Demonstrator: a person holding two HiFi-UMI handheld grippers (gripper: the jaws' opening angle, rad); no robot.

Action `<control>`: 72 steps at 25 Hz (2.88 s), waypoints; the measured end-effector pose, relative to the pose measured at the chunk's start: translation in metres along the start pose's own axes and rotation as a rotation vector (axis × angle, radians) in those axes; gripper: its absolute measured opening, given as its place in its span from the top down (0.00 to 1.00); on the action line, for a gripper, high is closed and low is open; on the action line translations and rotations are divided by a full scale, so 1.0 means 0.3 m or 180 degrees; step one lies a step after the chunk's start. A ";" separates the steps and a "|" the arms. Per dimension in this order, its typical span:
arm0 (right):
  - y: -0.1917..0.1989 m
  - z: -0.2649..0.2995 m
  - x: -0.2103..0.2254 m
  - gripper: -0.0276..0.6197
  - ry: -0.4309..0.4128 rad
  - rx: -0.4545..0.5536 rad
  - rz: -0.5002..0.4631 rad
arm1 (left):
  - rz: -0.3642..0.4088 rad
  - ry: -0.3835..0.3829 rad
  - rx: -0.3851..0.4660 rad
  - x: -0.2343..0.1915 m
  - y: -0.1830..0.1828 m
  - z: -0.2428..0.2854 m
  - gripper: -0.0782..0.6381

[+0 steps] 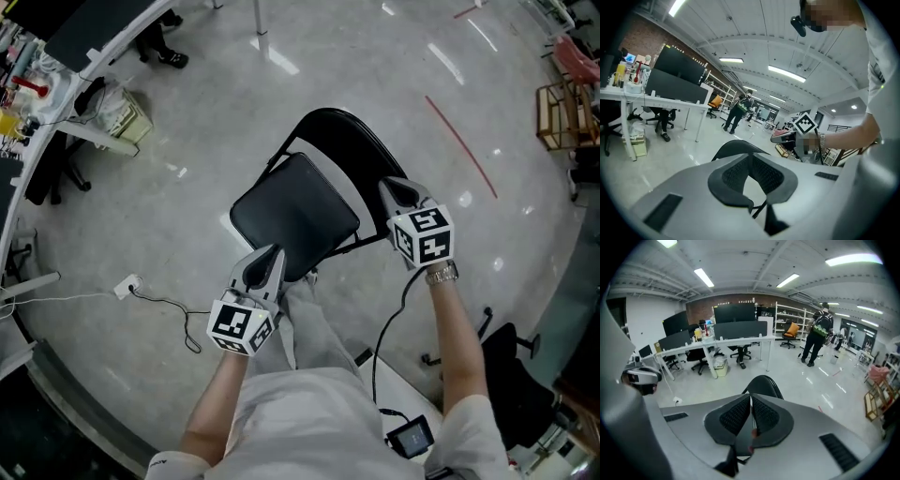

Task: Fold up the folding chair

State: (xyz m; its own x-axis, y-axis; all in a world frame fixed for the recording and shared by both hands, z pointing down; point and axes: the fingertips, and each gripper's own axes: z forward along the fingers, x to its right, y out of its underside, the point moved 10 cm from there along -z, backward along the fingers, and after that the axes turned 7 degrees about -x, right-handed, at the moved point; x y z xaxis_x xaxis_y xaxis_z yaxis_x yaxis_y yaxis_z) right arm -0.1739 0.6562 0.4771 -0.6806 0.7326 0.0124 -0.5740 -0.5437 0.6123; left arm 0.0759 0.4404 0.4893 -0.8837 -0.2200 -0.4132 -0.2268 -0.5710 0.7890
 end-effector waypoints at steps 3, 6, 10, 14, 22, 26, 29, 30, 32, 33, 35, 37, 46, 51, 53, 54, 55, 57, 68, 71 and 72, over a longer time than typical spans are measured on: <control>-0.003 0.116 0.067 0.90 0.0032 -0.0256 -0.0251 | -0.0126 0.0017 -0.0043 -0.073 0.055 0.030 0.87; 0.015 0.211 0.132 0.78 0.0026 -0.0452 -0.0367 | -0.0227 0.0005 -0.0073 -0.138 0.120 0.064 0.87; 0.026 0.340 0.226 0.65 0.0096 -0.0602 -0.0423 | -0.0279 -0.0032 -0.0150 -0.240 0.217 0.136 0.87; 0.044 0.456 0.296 0.63 0.0037 -0.0815 -0.0378 | -0.0296 -0.0040 -0.0178 -0.296 0.284 0.179 0.87; 0.069 0.574 0.315 0.64 -0.0157 -0.1128 -0.0465 | -0.0495 -0.0167 -0.0186 -0.418 0.483 0.238 0.86; 0.073 0.590 0.321 0.66 -0.0208 -0.1145 -0.0380 | -0.0749 -0.0298 -0.0250 -0.529 0.626 0.251 0.74; 0.077 0.598 0.320 0.67 -0.0196 -0.1178 -0.0337 | -0.1015 -0.0431 -0.0264 -0.607 0.737 0.249 0.72; 0.077 0.596 0.321 0.67 -0.0167 -0.1174 -0.0322 | -0.1103 -0.0451 -0.0273 -0.633 0.776 0.252 0.71; 0.076 0.591 0.317 0.67 -0.0100 -0.1170 -0.0327 | -0.1264 -0.0478 -0.0317 -0.684 0.860 0.257 0.70; 0.075 0.589 0.313 0.67 -0.0072 -0.1172 -0.0343 | -0.1344 -0.0487 -0.0353 -0.707 0.904 0.257 0.69; 0.072 0.587 0.309 0.67 -0.0041 -0.1177 -0.0365 | -0.1516 -0.0485 -0.0440 -0.754 1.001 0.265 0.65; 0.071 0.588 0.307 0.67 -0.0036 -0.1180 -0.0369 | -0.1706 -0.0440 -0.0537 -0.799 1.106 0.291 0.60; 0.072 0.599 0.306 0.66 -0.0071 -0.1183 -0.0329 | -0.2393 -0.0082 -0.0580 -0.912 1.475 0.408 0.48; 0.072 0.603 0.305 0.66 -0.0077 -0.1184 -0.0313 | -0.2642 0.0406 -0.0385 -0.924 1.551 0.489 0.42; 0.073 0.605 0.304 0.66 -0.0078 -0.1185 -0.0306 | -0.2663 0.0619 -0.0308 -0.934 1.563 0.503 0.42; 0.073 0.606 0.304 0.66 -0.0079 -0.1185 -0.0302 | -0.2662 0.0721 -0.0298 -0.938 1.569 0.514 0.42; 0.074 0.607 0.304 0.66 -0.0079 -0.1185 -0.0297 | -0.2666 0.0819 -0.0301 -0.938 1.576 0.529 0.42; 0.075 0.610 0.303 0.66 -0.0080 -0.1185 -0.0286 | -0.2671 0.0979 -0.0326 -0.932 1.583 0.562 0.42; 0.066 0.618 0.292 0.66 -0.0087 -0.1192 -0.0290 | -0.2991 0.0824 -0.0703 -0.919 1.557 0.560 0.43; 0.038 0.585 0.298 0.66 -0.0084 -0.1204 -0.0401 | -0.3030 0.0884 -0.0803 -0.860 1.512 0.574 0.43; 0.030 0.572 0.305 0.66 -0.0086 -0.1214 -0.0431 | -0.3036 0.0916 -0.0825 -0.833 1.501 0.576 0.43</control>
State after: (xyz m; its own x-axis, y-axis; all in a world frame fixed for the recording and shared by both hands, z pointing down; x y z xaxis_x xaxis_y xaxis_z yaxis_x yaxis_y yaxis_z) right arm -0.1631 0.7886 0.6194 -0.5781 0.8156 -0.0244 -0.7888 -0.5509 0.2727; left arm 0.1239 0.3749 1.0263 -0.2430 0.2528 -0.9365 -0.6573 -0.7530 -0.0327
